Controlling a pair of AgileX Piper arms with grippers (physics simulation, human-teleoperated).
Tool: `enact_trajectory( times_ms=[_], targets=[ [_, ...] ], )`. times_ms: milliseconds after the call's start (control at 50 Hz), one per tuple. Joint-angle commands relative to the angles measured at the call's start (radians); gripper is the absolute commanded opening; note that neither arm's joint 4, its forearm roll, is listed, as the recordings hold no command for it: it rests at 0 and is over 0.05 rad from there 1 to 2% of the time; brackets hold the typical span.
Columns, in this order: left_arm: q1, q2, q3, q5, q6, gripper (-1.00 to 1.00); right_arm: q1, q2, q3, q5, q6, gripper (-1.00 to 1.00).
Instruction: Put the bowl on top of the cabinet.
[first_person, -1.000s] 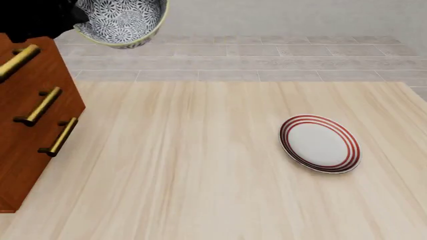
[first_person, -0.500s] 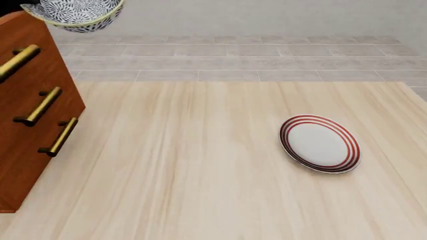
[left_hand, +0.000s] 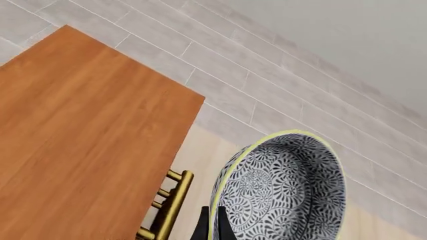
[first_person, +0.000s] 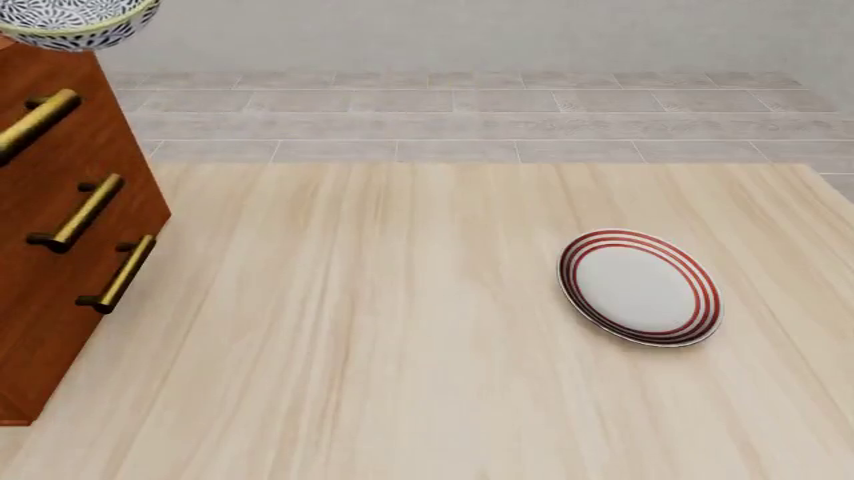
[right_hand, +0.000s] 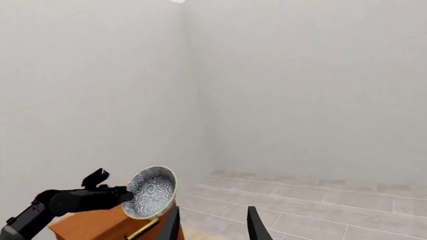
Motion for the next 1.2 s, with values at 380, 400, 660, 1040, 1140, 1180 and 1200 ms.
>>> enact_trajectory(
  times_ms=[380, 400, 660, 1040, 1140, 1180, 1200],
  targets=[
    [0.211, -0.111, 0.003, 0.070, 0.044, -1.00, 0.095, 0.031, -0.009, 0.002, 0.011, 1.00],
    [0.211, -0.113, 0.004, 0.070, 0.044, -1.00, 0.094, 0.033, -0.007, -0.001, 0.005, 1.00],
    [0.289, -0.153, 0.056, 0.063, 0.039, -1.00, 0.140, 0.022, -0.001, -0.008, -0.033, 1.00],
    [0.400, -0.169, 0.056, 0.049, 0.064, -1.00, 0.160, 0.020, 0.004, -0.009, -0.053, 1.00],
    [0.410, -0.164, 0.067, 0.034, 0.078, -1.00, 0.161, 0.021, 0.005, -0.011, -0.057, 1.00],
    [0.413, -0.161, 0.072, 0.029, 0.081, -1.00, 0.160, 0.022, 0.004, -0.010, -0.055, 1.00],
    [0.416, -0.161, 0.072, 0.026, 0.083, -1.00, 0.161, 0.022, 0.004, -0.011, -0.056, 1.00]
  ],
)
